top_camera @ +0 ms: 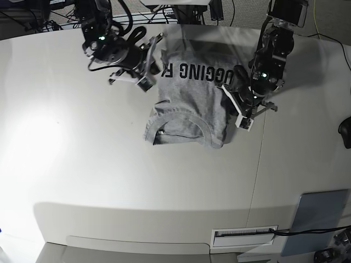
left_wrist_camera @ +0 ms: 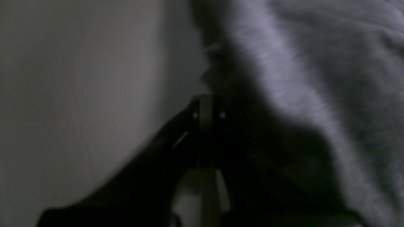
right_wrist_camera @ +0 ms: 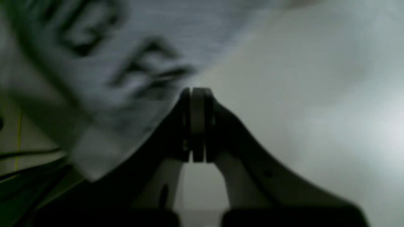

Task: Fold the T-shirt properly

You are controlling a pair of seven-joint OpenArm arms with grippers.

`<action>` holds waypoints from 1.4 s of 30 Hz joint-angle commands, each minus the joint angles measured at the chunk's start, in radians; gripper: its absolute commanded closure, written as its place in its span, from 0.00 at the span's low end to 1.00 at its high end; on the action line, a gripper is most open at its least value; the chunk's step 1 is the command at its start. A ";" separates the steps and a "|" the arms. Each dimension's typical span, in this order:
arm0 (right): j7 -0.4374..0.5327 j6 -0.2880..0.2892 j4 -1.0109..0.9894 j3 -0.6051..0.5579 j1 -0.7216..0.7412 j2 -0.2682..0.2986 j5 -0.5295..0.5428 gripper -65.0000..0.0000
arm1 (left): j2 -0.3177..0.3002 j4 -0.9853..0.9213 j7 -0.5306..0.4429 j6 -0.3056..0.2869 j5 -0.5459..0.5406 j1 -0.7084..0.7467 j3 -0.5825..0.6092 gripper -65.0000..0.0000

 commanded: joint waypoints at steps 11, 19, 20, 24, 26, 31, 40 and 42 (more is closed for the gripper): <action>0.015 -0.006 0.186 0.481 -0.201 0.003 0.013 1.00 | -0.042 0.291 -0.024 -0.016 -0.084 0.333 -0.182 1.00; 0.015 -0.008 0.285 0.676 -0.527 0.002 0.040 1.00 | -0.038 0.360 -0.031 -0.203 -0.244 0.661 -0.416 1.00; 0.016 -0.008 0.287 0.695 -0.573 0.000 0.059 1.00 | -0.033 0.360 -0.031 -0.224 -0.251 0.699 -0.438 1.00; 0.005 -0.006 0.284 0.739 -0.747 -0.031 0.082 1.00 | -0.004 0.353 -0.029 -0.306 -0.249 0.846 -0.493 1.00; -0.015 -0.004 0.264 0.738 -0.817 -0.061 0.077 1.00 | 0.008 0.319 -0.026 -0.376 -0.246 0.903 -0.495 1.00; 0.042 0.066 0.054 0.738 -0.845 -0.119 0.045 1.00 | 0.025 0.064 -0.043 -0.506 -0.246 0.910 -0.439 1.00; 0.206 0.145 -0.605 0.738 -0.549 -0.098 -0.077 1.00 | 0.026 -0.686 -0.409 -0.557 -0.087 0.635 -0.314 1.00; 0.272 0.175 -0.767 0.738 -0.464 -0.073 -0.097 1.00 | 0.028 -0.827 -0.479 -0.574 -0.062 0.558 -0.295 1.00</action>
